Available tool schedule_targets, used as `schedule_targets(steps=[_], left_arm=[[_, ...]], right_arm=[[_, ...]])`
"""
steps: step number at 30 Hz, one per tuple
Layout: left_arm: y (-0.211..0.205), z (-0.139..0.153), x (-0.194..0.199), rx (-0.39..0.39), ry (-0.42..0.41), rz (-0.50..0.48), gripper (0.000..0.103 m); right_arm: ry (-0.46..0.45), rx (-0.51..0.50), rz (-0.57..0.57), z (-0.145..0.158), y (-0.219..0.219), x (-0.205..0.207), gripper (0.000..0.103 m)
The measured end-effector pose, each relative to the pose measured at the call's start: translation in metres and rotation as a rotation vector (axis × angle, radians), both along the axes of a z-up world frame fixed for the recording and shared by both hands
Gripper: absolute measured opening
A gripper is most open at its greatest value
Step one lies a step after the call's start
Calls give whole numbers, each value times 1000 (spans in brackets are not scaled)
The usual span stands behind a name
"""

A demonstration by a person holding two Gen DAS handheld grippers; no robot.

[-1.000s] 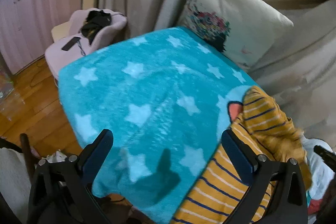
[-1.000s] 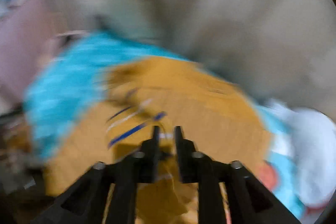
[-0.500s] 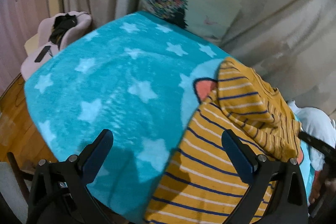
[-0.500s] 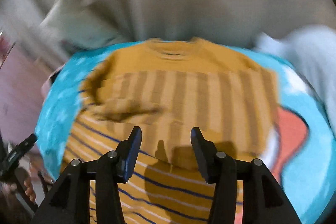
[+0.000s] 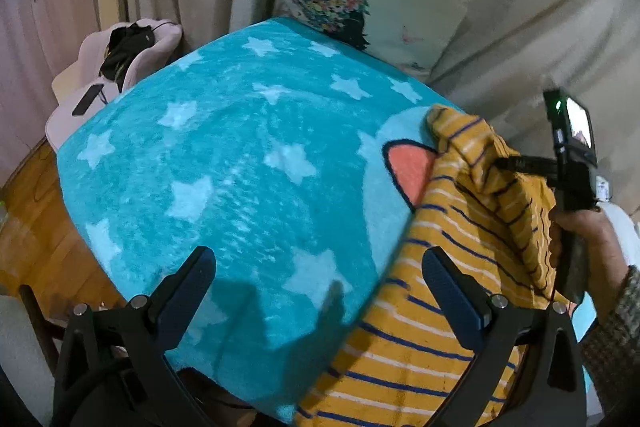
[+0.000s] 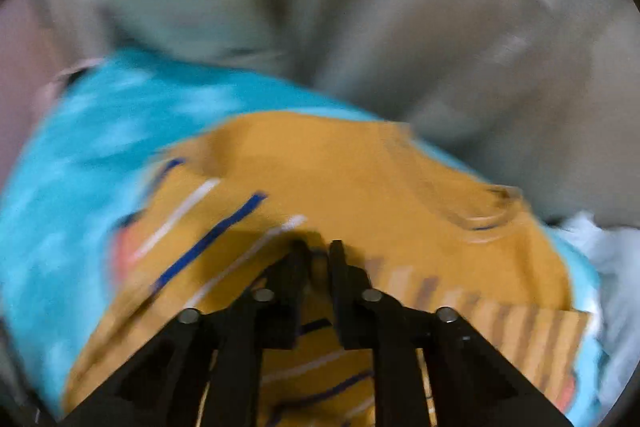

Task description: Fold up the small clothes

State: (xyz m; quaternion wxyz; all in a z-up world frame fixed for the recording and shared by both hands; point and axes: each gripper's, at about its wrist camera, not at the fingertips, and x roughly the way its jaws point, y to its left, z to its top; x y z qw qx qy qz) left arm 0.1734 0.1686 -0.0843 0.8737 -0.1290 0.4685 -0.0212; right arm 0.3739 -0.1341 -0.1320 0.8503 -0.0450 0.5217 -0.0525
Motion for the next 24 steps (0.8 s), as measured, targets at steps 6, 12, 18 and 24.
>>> schedule_targets(steps=[6,12,18,24], left_arm=[[3,-11,9,-28,26,12,103],[-17,-18,21,-23,21,-38,103],[-21,-24,22,-14,30,-58,103],[-1,-26,24,-41,35,-20,103]], right_arm=[[-143,112,84,50,1,-44,50],[-143,116,389,55,77,-53,50],[-28,-171,567,-13,143,-46,43],[-37,29,499,35,109,-40,11]])
